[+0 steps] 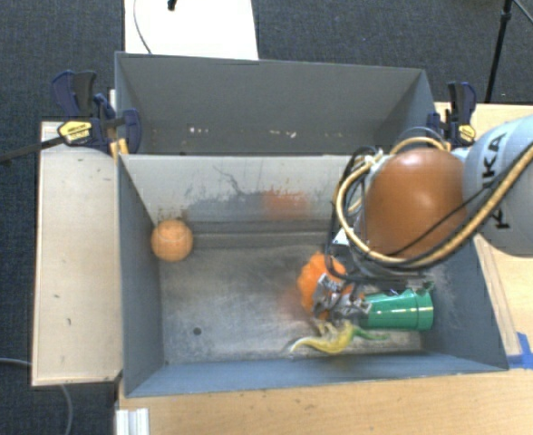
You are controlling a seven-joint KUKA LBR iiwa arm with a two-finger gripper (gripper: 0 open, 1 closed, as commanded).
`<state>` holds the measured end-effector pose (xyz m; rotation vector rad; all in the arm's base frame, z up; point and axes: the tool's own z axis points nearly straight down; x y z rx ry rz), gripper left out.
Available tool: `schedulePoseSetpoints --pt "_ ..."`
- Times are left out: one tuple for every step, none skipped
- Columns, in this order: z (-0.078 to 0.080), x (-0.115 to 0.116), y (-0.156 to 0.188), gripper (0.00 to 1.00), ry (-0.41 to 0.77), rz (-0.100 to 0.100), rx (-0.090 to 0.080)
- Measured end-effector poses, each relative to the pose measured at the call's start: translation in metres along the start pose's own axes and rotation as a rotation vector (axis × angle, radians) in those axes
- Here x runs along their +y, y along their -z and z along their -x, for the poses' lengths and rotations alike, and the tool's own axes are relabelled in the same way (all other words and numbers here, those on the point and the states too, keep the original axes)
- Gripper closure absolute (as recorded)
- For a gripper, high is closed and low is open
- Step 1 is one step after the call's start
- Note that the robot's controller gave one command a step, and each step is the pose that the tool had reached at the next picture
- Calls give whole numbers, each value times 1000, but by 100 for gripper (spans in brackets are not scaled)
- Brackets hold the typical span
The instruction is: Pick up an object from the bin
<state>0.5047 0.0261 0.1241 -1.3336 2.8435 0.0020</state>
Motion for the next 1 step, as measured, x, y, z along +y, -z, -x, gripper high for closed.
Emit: schedulePoseSetpoints --pt "24 -19 153 100 133 -3 -3"
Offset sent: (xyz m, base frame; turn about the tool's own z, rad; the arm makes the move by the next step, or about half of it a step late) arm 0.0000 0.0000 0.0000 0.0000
